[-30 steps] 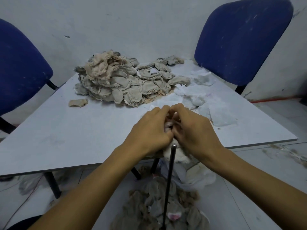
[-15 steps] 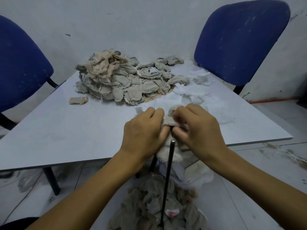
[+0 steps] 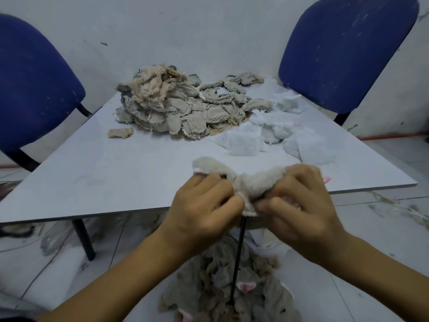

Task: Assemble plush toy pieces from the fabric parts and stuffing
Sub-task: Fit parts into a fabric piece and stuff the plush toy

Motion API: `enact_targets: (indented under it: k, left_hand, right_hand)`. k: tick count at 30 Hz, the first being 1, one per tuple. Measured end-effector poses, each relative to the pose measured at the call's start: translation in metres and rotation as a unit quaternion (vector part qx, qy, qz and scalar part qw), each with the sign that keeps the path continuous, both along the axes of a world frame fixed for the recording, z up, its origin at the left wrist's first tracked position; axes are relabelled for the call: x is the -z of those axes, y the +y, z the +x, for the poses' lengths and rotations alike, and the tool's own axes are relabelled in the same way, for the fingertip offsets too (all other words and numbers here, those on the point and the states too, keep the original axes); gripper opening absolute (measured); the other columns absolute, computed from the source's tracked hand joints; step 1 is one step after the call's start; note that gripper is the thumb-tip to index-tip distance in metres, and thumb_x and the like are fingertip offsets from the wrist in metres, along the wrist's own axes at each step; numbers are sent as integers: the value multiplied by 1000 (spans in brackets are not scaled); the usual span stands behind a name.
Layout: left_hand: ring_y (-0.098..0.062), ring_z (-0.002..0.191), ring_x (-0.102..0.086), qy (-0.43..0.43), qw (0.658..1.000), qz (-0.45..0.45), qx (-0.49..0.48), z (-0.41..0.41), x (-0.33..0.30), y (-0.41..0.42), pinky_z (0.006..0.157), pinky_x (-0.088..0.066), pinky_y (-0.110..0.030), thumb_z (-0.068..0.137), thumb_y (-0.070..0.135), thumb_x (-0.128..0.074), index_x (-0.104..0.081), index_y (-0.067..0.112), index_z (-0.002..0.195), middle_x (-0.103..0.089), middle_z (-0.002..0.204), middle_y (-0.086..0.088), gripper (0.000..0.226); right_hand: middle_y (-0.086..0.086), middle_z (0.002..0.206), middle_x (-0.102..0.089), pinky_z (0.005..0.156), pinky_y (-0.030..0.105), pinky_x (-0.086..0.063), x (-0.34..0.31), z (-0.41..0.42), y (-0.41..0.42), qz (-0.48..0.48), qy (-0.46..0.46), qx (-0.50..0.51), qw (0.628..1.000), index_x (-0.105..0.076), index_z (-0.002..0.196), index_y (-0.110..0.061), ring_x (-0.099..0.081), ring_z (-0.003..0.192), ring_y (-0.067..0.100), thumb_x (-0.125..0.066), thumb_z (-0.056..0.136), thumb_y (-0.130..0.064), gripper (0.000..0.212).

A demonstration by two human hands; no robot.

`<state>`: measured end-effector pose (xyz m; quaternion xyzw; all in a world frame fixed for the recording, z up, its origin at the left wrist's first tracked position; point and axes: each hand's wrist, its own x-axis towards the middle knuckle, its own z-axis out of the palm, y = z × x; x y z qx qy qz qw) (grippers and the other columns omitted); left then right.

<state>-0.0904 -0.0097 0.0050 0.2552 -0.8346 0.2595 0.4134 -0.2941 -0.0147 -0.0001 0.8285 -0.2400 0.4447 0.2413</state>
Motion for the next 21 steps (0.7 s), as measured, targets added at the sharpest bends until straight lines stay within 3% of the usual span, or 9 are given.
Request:
enact_targets:
  k: [2,4,6,8,11,13,15,18,21]
  left_hand:
    - [-26,62,-44,-43,998,36,22,5,6,4,57,-34,-39,84,11,-65,-57,5,65,-53,69,-12,22]
    - [-28,72,-51,-42,997,55,17,13,5,5,63,-38,-42,86,21,-63,-60,9,78,-59,82,-11,15]
    - [-29,91,-52,-11,996,84,-25,21,-2,2,77,-37,-42,88,36,-63,-55,17,96,-56,104,-8,22]
    - [-26,110,-46,-9,985,161,-64,31,-10,-4,87,-33,-42,87,51,-61,-53,23,111,-51,119,-3,37]
    - [-13,110,-53,13,945,326,-1,40,-17,-11,90,-43,-35,88,45,-68,-62,20,115,-59,115,5,37]
    - [-4,95,-61,85,908,406,58,40,-20,-12,80,-49,-27,85,32,-74,-68,19,104,-65,101,12,24]
    - [-6,85,-65,145,883,437,96,35,-23,-13,73,-50,-22,82,28,-75,-70,18,95,-68,92,14,17]
    - [-6,75,-65,204,855,454,143,30,-30,-13,66,-49,-16,80,26,-78,-70,19,91,-69,87,12,16]
    - [-7,88,-65,183,852,473,128,28,-31,-15,74,-49,-18,77,27,-82,-69,25,97,-68,95,13,24]
  right_hand:
    - [10,77,-64,66,43,-44,7,-3,3,48,40,-30,998,-71,71,-5,-56,71,33,-70,91,-17,23]
    - [10,83,-60,69,37,-43,4,-9,3,131,10,-86,988,-66,85,-8,-52,78,27,-66,93,-26,20]
    - [9,92,-53,73,30,-44,-2,-13,1,200,-69,-110,971,-53,101,-12,-48,86,20,-64,93,-36,27]
    - [7,108,-45,81,26,-48,-8,-12,-2,240,-100,-71,963,-49,117,-19,-48,97,16,-69,86,-42,44]
    - [0,116,-47,85,27,-47,-11,-9,-8,282,-34,-29,958,-49,132,-26,-50,103,18,-80,79,-19,62]
    - [-2,104,-57,78,28,-47,-9,-10,-12,286,-40,-54,956,-61,122,-16,-55,93,19,-79,74,4,55]
    - [2,93,-63,70,34,-49,-7,-13,-14,264,-86,-82,957,-69,103,-5,-61,85,20,-76,73,14,36]
    - [3,87,-65,65,36,-49,-6,-18,-17,242,-147,-111,953,-70,93,-3,-62,79,21,-73,85,-8,9]
    - [3,84,-62,64,35,-47,-2,-20,-19,251,-114,-111,955,-69,90,-2,-60,75,21,-69,89,-25,22]
